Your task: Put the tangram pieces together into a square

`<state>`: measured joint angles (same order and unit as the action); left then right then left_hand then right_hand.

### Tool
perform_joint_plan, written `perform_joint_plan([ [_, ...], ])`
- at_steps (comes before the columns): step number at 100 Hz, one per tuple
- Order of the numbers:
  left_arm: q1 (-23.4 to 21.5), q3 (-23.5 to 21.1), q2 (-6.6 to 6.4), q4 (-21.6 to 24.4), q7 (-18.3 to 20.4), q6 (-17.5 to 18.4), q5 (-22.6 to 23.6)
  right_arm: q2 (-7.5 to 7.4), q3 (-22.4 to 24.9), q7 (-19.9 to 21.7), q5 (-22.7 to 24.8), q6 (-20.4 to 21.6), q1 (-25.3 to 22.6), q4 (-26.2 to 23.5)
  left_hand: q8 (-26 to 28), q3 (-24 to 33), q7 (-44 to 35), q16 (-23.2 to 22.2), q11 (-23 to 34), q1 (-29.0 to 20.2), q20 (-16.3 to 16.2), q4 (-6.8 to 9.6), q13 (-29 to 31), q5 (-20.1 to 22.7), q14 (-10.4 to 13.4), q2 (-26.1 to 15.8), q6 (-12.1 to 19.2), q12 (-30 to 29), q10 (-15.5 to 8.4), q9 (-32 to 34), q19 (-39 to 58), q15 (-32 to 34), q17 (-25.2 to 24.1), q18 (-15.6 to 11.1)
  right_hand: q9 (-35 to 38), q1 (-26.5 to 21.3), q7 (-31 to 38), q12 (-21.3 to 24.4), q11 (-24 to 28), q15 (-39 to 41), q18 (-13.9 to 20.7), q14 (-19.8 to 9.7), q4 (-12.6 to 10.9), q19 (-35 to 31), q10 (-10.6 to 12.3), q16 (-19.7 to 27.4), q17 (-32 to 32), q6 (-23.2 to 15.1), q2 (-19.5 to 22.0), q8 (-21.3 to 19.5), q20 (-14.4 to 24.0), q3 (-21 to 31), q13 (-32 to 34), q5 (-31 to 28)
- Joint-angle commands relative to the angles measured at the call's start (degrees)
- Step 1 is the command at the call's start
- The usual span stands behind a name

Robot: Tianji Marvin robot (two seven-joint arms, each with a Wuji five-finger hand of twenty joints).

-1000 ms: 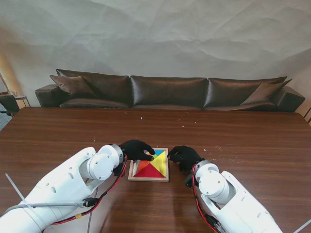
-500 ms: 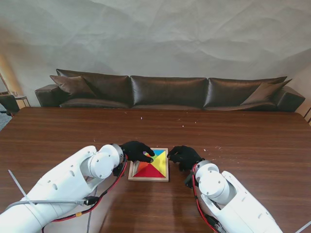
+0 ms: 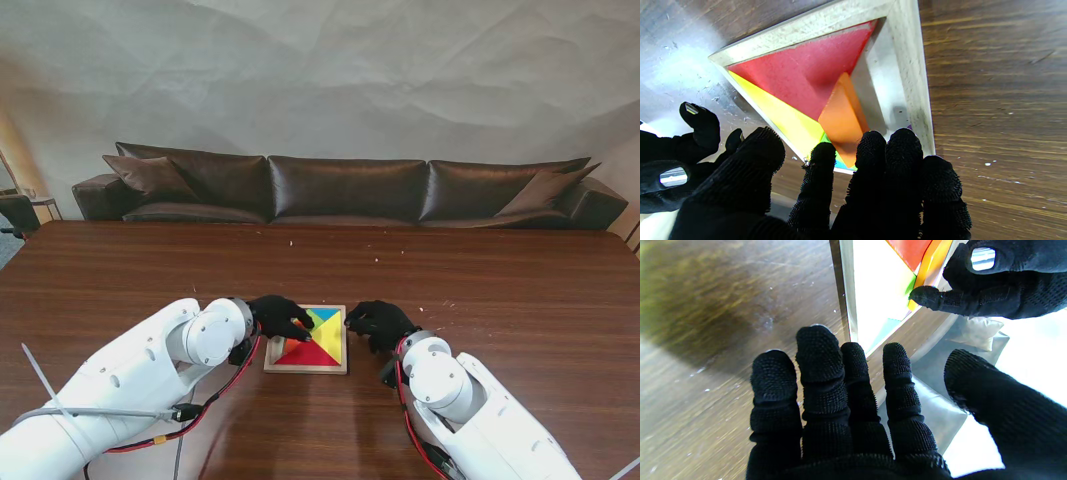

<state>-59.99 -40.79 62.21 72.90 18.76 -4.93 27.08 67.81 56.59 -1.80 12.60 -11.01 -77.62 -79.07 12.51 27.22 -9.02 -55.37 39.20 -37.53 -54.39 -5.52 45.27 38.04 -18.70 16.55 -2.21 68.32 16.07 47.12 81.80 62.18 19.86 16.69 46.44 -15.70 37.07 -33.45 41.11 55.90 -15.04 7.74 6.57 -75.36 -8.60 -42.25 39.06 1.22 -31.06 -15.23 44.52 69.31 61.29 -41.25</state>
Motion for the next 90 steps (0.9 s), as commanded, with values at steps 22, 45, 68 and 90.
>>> perform_joint_plan([
  [22, -1.6, -1.6, -0.74, 1.2, 2.2, -0.5, 1.0, 0.17, -0.3, 0.8, 0.0, 0.2, -0.2, 0.0, -0.8, -1.3, 0.4, -0.8, 0.8, -0.5, -1.1, 2.36, -1.0, -0.7, -0.8, -2.7, 0.9, 0.9, 0.4, -0.9, -0.8, 1.4, -1.7, -2.0, -1.5, 0.3, 0.7, 0.7, 0.9, 0.9, -0.6, 0.4, -1.2, -2.0, -1.1, 0.3, -8.1, 0.3, 1.3, 0.4, 1.7, -1.2, -1.3, 1.2],
  [45, -2.4, -2.7, -1.18, 1.8, 3.2, -0.1, 1.2, 0.21, -0.4, 0.8, 0.0, 0.4, 0.0, 0.4, -0.8, -1.3, 0.0, -0.6, 0.3, -0.7, -1.0, 2.42, -1.9, -0.5, -1.1, -2.9, 1.2, 0.6, 0.6, -1.5, -1.4, 0.6, -2.6, -2.0, -1.5, 0.3, 0.7, 0.7, 0.9, 0.9, -0.6, 0.3, -1.2, -2.0, -1.1, 0.3, -8.2, 0.2, 1.4, 0.4, 1.7, -1.2, -1.3, 1.1],
  [68, -2.5, -3.3, -1.54, 2.1, 4.4, 0.5, 1.2, 0.27, -0.7, 0.8, -0.2, 0.5, 0.3, 0.9, -0.7, -1.3, -0.1, 0.2, -1.9, -1.0, -0.8, 2.45, -3.5, -0.7, -2.0, -3.0, 1.7, -0.9, 1.0, -2.5, -2.6, -2.1, -4.2, -2.1, -1.5, 0.4, 0.7, 0.7, 0.9, 0.9, -0.6, 0.3, -1.2, -2.0, -1.2, 0.3, -8.2, 0.2, 1.3, 0.4, 1.7, -1.2, -1.3, 1.1],
  [90, -2.1, -3.4, -1.79, 2.0, 5.3, 1.1, 1.4, 0.32, -0.8, 0.7, -0.2, 0.6, 0.5, 1.2, -0.7, -1.4, -0.1, 0.6, -3.2, -1.0, -0.6, 2.45, -4.2, -0.8, -2.2, -3.1, 1.9, -2.2, 1.2, -2.8, -3.2, -3.7, -4.9, -2.1, -1.5, 0.4, 0.7, 0.7, 0.9, 0.9, -0.6, 0.3, -1.2, -2.0, -1.1, 0.3, -8.2, 0.2, 1.3, 0.4, 1.7, -1.2, -1.3, 1.1],
])
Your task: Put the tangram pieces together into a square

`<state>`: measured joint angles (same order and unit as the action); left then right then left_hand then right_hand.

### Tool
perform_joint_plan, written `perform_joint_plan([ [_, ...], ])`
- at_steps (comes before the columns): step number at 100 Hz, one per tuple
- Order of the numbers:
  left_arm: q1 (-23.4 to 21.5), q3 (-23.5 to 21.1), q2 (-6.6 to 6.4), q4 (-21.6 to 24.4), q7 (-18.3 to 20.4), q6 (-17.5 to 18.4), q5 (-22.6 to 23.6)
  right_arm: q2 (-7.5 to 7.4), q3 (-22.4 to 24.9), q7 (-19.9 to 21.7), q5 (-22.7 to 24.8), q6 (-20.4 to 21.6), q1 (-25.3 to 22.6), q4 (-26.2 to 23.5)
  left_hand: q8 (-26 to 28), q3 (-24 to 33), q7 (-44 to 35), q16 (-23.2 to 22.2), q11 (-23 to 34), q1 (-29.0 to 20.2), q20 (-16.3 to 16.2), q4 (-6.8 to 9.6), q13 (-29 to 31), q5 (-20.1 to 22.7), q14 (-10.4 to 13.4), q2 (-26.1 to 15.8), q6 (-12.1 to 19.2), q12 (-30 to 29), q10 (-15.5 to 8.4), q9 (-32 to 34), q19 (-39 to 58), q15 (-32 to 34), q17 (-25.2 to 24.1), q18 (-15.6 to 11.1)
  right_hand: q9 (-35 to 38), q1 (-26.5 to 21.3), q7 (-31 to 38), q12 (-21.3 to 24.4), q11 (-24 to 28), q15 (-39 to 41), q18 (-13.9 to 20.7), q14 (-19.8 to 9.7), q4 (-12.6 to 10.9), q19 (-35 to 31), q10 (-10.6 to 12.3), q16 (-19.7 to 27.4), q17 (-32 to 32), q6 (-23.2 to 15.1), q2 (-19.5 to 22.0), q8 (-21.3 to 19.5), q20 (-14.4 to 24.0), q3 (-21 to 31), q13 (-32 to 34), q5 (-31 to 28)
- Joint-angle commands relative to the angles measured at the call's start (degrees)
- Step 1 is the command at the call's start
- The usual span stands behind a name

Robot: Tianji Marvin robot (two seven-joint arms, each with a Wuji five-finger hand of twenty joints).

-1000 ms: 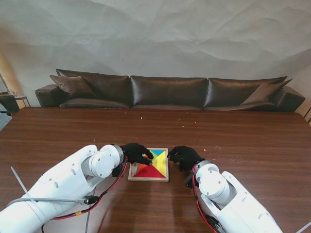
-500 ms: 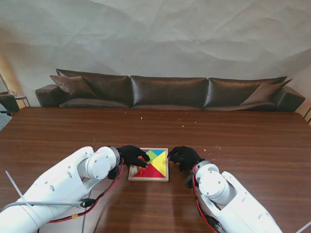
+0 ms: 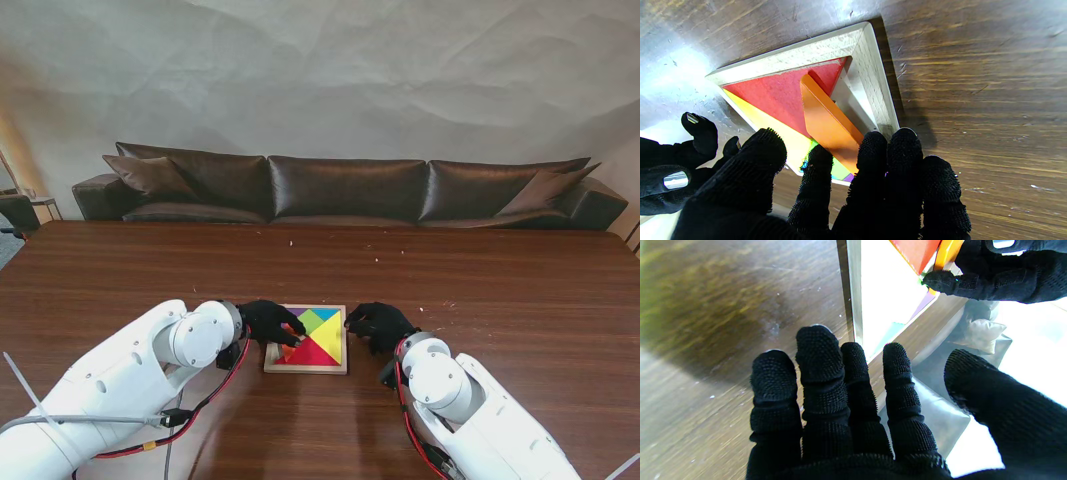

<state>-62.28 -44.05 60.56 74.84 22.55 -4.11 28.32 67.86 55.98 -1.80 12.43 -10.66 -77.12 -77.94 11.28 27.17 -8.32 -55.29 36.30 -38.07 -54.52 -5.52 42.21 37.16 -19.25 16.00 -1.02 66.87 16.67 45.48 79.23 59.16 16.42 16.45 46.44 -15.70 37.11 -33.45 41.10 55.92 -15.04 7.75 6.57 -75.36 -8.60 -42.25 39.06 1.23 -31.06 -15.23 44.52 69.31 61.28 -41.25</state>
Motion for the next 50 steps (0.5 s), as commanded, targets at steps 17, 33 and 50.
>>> perform_joint_plan([
  [17, 0.2, -0.5, -0.43, 0.4, 2.3, 0.7, 0.5, 0.32, -0.3, 0.7, -0.1, 0.4, 0.2, 0.4, 0.6, -1.3, -1.0, 0.7, -0.5, -0.6, -0.3, 2.47, -1.3, 0.3, -1.7, -2.7, 0.8, -1.1, 0.5, -1.4, -0.9, -1.1, -1.7, -1.9, -1.5, 0.5, 0.7, 0.7, 0.9, 0.9, -0.6, 0.4, -1.2, -2.0, -1.1, 0.3, -8.2, 0.1, 1.3, 0.3, 1.7, -1.2, -1.3, 1.0],
  [33, 0.0, -1.1, -0.76, 0.7, 3.2, 1.4, 0.9, 0.34, -0.4, 0.7, -0.1, 0.5, 0.3, 0.6, 0.6, -1.2, -1.0, 0.7, -0.5, -0.7, -0.2, 2.51, -1.3, 0.3, -1.6, -2.7, 0.9, -1.3, 0.4, -1.4, -1.0, -1.3, -1.7, -2.1, -1.5, 0.4, 0.6, 0.7, 0.9, 0.9, -0.6, 0.4, -1.2, -2.0, -1.1, 0.3, -8.2, 0.2, 1.3, 0.4, 1.7, -1.2, -1.3, 1.1],
  [50, -0.2, -1.6, -0.94, 0.9, 3.6, 2.1, 1.2, 0.36, -0.6, 0.7, -0.1, 0.6, 0.4, 0.9, 0.5, -1.1, -0.8, 0.8, -0.5, -0.7, 0.0, 2.51, -1.4, -0.2, -1.4, -2.7, 0.9, -1.4, 0.4, -1.4, -1.0, -1.5, -1.8, -2.1, -1.5, 0.4, 0.6, 0.7, 0.9, 0.9, -0.6, 0.3, -1.2, -2.0, -1.1, 0.3, -8.2, 0.1, 1.4, 0.3, 1.7, -1.2, -1.3, 1.0],
])
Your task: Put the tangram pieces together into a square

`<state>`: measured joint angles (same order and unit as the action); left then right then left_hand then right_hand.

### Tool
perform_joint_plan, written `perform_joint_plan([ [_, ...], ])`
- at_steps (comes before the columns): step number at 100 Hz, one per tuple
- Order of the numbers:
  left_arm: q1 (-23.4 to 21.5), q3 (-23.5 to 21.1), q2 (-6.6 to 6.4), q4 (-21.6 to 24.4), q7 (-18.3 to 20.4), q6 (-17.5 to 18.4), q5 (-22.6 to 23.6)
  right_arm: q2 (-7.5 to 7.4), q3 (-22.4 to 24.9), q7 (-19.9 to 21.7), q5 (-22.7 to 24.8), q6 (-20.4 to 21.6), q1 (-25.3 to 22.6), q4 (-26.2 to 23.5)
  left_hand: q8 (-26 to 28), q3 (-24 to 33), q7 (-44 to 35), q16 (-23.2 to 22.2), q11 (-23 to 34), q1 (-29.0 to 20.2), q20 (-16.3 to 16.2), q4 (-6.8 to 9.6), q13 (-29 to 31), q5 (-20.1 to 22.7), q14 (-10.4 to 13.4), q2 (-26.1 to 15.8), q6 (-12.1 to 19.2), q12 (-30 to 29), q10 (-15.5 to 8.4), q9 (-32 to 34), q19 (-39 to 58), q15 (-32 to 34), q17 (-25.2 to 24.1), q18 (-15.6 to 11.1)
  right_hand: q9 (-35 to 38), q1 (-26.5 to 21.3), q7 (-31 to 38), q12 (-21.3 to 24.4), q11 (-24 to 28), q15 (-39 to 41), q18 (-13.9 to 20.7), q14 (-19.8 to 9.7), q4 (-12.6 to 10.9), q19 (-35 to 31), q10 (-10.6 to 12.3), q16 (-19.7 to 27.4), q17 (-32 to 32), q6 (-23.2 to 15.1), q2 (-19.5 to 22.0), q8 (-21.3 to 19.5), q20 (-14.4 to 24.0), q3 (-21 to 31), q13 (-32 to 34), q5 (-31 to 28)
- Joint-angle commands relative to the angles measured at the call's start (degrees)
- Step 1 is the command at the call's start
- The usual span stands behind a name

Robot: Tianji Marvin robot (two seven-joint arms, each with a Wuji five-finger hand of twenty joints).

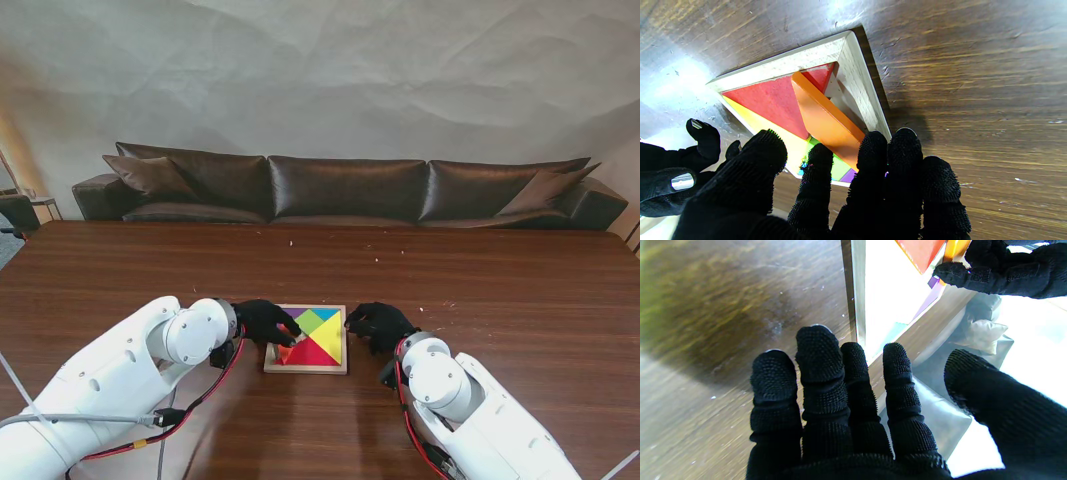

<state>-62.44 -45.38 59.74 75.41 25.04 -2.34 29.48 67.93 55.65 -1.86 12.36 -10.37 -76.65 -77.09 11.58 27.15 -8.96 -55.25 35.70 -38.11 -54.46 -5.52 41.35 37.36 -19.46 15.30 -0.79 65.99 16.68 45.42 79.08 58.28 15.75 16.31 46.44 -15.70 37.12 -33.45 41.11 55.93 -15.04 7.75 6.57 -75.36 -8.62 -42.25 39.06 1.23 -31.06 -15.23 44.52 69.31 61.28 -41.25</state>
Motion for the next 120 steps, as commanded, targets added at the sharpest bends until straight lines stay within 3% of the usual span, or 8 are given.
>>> perform_joint_plan([
  [1, -0.1, -0.3, -0.12, 0.3, 1.1, 0.4, 0.0, 0.3, -0.3, 0.8, 0.0, 0.3, 0.0, 0.1, 0.2, -1.1, -0.2, 0.7, 0.2, -0.7, -0.1, 2.51, -0.5, -0.4, -1.2, -2.0, 0.7, -0.5, 0.3, -1.4, -0.9, -0.7, -1.1, -2.0, -1.5, 0.4, 0.6, 0.7, 0.9, 0.9, -0.6, 0.3, -1.2, -2.0, -1.1, 0.3, -8.2, 0.1, 1.4, 0.3, 1.7, -1.2, -1.3, 1.0],
  [40, -1.5, -2.4, -0.06, 0.8, -0.3, 1.1, 1.4, 0.33, -0.5, 0.8, -0.1, 0.5, 0.2, 0.5, -1.4, -0.7, 1.8, 0.6, 0.3, -0.7, -0.1, 2.47, -0.4, -3.9, -1.3, -2.0, 1.1, -0.6, 0.5, -1.6, -0.8, -0.6, -1.2, -1.9, -1.5, 0.4, 0.6, 0.7, 0.9, 0.9, -0.6, 0.4, -1.2, -2.0, -1.1, 0.3, -8.2, 0.2, 1.4, 0.3, 1.7, -1.2, -1.3, 1.0],
  [85, -6.5, -8.7, -1.04, 5.3, 0.8, -0.8, 7.1, 0.39, -0.7, 0.8, -0.2, 0.6, 0.4, 0.8, 0.9, 0.5, -3.3, 0.8, 1.8, -0.2, 0.2, 2.46, 2.8, 4.1, -0.6, -1.9, -0.6, -0.4, 0.0, 1.1, 0.5, 0.8, 1.9, -0.9, -1.5, 0.4, 0.6, 0.7, 0.9, 0.9, -0.6, 0.3, -1.2, -2.0, -1.1, 0.3, -8.2, 0.1, 1.4, 0.3, 1.6, -1.2, -1.3, 1.0],
  [120, -4.4, -6.3, -0.6, 3.0, 0.1, -1.3, 5.2, 0.43, -0.7, 0.7, -0.2, 0.6, 0.4, 0.9, -0.4, 0.3, 0.7, 0.9, 1.4, 0.1, 0.6, 2.32, 1.8, -1.0, -0.9, -2.1, 0.0, -0.5, 0.3, 0.2, 0.3, 0.7, 1.0, -1.1, -1.5, 0.4, 0.6, 0.7, 0.9, 0.9, -0.6, 0.3, -1.2, -2.0, -1.1, 0.3, -8.2, 0.2, 1.3, 0.3, 1.6, -1.2, -1.2, 1.0],
])
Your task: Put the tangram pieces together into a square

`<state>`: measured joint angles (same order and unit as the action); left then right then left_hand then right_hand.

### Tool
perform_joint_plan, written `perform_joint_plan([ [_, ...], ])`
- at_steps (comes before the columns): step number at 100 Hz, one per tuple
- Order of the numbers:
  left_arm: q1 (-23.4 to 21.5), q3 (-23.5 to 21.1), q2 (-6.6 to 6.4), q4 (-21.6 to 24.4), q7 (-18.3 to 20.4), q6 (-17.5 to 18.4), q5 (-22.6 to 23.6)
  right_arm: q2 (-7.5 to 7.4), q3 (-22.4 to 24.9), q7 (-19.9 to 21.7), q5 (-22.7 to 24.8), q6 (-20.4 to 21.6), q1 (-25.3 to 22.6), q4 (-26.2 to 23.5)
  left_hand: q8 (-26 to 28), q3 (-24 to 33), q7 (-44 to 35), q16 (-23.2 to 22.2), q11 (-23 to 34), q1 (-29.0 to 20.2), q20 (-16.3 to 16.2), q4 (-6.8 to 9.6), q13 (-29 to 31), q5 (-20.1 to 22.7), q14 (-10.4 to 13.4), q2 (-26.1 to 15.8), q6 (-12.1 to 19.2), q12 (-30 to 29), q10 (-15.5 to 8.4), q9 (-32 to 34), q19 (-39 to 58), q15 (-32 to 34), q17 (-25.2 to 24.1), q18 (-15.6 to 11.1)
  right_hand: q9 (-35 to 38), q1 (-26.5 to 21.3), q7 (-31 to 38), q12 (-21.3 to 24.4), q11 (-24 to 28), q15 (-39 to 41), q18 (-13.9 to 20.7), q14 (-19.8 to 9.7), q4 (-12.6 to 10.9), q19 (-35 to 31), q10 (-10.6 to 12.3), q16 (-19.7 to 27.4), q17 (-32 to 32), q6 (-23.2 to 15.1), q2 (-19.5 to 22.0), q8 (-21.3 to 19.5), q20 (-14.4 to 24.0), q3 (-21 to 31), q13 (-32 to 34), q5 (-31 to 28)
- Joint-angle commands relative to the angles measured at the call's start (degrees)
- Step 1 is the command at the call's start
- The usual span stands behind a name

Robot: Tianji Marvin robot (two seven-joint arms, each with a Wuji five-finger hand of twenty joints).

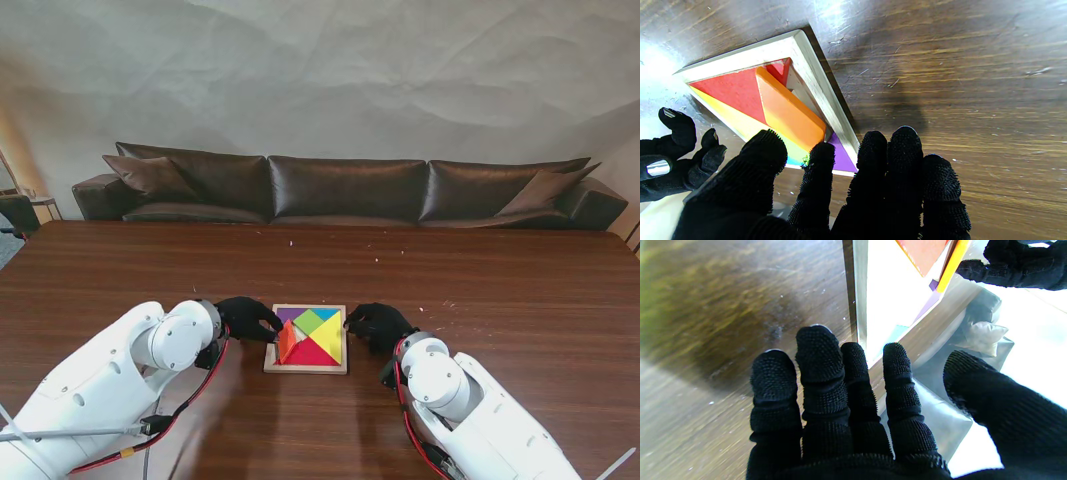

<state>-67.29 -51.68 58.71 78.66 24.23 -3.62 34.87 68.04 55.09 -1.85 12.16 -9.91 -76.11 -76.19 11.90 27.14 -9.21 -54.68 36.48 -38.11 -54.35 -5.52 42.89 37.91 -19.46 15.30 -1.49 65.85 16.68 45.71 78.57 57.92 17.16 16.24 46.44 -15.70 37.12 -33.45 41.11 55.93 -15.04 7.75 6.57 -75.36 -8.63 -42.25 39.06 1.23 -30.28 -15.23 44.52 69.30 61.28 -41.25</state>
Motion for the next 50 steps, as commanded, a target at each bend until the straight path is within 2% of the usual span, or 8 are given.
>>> perform_joint_plan([
  [1, 0.6, 0.1, 0.45, -0.3, 0.9, 0.0, -0.3, 0.31, -0.1, 0.7, -0.1, 0.2, -0.1, 0.0, -0.8, 0.2, 1.0, 0.3, 0.6, 0.1, 0.4, 2.32, 0.2, -1.6, -0.9, -2.0, 0.7, -0.4, 0.2, -0.1, 0.9, 1.0, -0.4, -1.0, -1.5, 0.4, 0.6, 0.7, 0.9, 0.9, -0.6, 0.3, -1.2, -2.0, -1.1, 0.3, -8.2, 0.2, 0.6, 0.3, 1.6, -1.2, -1.2, 1.0],
  [50, 2.0, 1.4, 0.57, -0.6, 1.3, -0.7, -1.1, 0.33, -0.1, 0.8, -0.2, 0.3, 0.0, 0.2, -1.9, -0.2, 1.8, 0.3, 0.3, -0.1, 0.5, 2.45, -0.8, -3.6, -1.1, -2.6, -0.6, -0.4, 0.6, -1.1, 0.5, 0.7, -1.4, -1.3, -1.5, 0.4, 0.6, 0.7, 0.9, 0.9, -0.6, 0.5, -1.2, -2.0, -1.1, 0.3, -8.2, 0.2, 0.6, 0.3, 1.7, -1.2, -1.3, 1.1],
])
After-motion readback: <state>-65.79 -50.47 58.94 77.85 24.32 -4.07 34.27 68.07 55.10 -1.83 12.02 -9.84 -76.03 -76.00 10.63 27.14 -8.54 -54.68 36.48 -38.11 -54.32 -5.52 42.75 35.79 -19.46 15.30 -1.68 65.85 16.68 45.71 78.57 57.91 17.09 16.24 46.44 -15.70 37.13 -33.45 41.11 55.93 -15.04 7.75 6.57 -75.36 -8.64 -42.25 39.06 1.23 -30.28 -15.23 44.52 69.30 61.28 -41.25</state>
